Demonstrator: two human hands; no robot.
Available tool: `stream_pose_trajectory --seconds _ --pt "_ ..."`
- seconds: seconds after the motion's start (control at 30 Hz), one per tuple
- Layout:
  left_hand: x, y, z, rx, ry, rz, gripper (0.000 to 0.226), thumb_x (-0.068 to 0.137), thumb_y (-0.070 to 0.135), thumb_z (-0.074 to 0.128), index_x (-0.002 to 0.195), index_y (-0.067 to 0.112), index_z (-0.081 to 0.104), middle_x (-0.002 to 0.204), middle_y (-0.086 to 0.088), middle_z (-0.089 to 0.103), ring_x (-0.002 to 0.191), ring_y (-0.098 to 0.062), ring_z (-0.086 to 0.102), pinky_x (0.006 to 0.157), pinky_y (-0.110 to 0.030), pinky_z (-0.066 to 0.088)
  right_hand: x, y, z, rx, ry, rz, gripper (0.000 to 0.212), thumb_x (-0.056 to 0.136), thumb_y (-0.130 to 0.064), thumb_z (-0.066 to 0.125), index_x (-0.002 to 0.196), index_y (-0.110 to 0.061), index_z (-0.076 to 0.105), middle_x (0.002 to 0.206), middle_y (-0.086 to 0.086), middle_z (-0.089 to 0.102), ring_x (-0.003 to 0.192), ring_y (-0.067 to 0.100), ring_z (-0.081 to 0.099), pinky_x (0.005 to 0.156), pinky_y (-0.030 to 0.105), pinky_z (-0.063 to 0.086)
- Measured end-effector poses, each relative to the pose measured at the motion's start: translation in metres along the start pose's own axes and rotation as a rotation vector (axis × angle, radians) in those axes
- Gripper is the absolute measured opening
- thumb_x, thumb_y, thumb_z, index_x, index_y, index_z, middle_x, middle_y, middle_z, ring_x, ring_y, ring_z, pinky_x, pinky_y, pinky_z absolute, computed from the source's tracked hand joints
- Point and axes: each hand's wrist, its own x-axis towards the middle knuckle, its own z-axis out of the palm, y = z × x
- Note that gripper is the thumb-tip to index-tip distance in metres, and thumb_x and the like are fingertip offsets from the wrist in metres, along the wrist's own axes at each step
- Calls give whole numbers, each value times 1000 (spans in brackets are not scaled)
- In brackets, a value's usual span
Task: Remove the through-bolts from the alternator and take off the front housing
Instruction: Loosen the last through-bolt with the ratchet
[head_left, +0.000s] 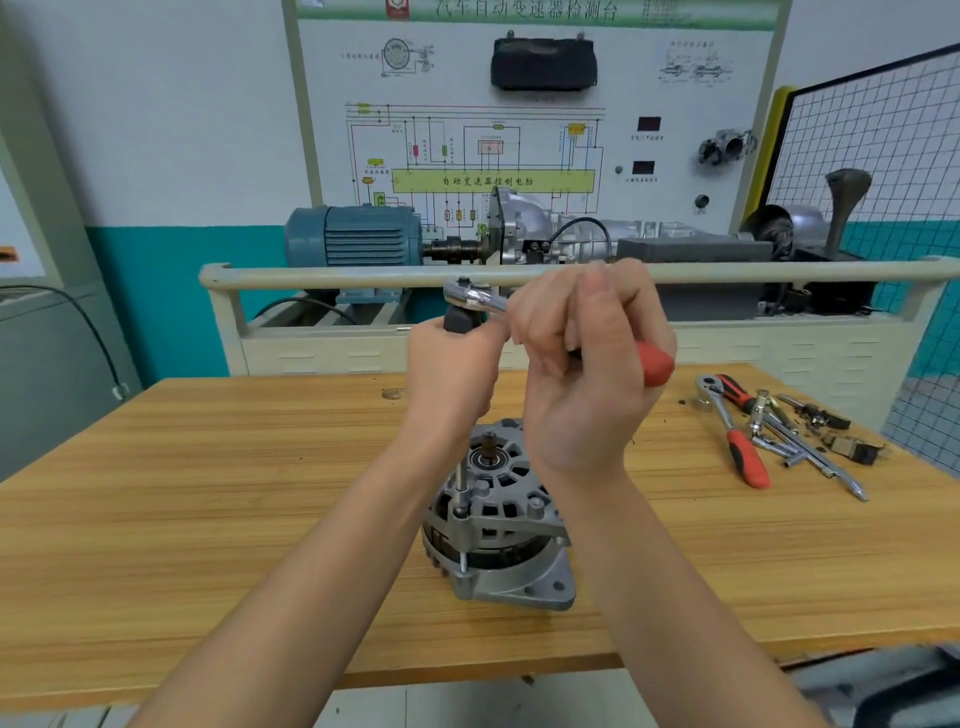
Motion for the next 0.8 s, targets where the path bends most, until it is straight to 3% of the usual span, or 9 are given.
stream_pose_trajectory --seconds 0.13,0.3,0.37,0.43,0.53,0.63,0.8 --pt "0 -1 -9 -24 -86 22 42 81 1 59 54 19 32 41 5 25 35 -12 18 38 -18 18 13 4 -15 267 59 166 41 90 -7 39 51 -18 33 40 -1 27 38 12 26 46 30 21" --pt "8 5 -25 -136 -530 -53 32 72 14 62 48 17 42 40 2 31 33 -13 25 40 -20 25 38 20 -40 809 316 595 43 86 -15 42 44 -15 37 34 -4 28 37 8 17 41 22 25" --pt "11 6 -25 -175 -671 -81 36 74 12 59 45 18 40 36 3 29 29 -9 24 38 -18 22 42 28 -45 924 384 648 42 86 -15 42 45 -15 35 34 -3 28 40 8 13 39 22 24" --pt "12 5 -23 -215 -697 -116 41 77 11 55 41 19 35 33 6 25 26 -6 19 36 -16 15 42 32 -47 927 402 647 42 87 -15 43 45 -15 35 34 -3 28 39 8 14 40 23 24" --pt "12 3 -21 -194 -600 -142 48 79 12 54 39 22 29 32 8 20 26 -5 14 35 -11 14 37 25 -44 791 375 579 42 87 -16 43 45 -15 38 35 -4 29 35 10 24 42 23 25" --pt "10 2 -17 -133 -398 -99 56 88 6 52 42 24 27 35 7 19 29 -8 12 36 -11 15 30 13 -33 579 285 464 45 91 -15 40 46 -17 40 37 -5 29 37 10 27 45 24 27" --pt "3 1 -6 -46 -18 7 43 85 4 57 53 20 33 40 5 28 33 -9 21 36 -15 20 4 7 4 78 38 45 35 88 -7 44 56 -14 32 44 -3 32 41 12 28 47 28 25"
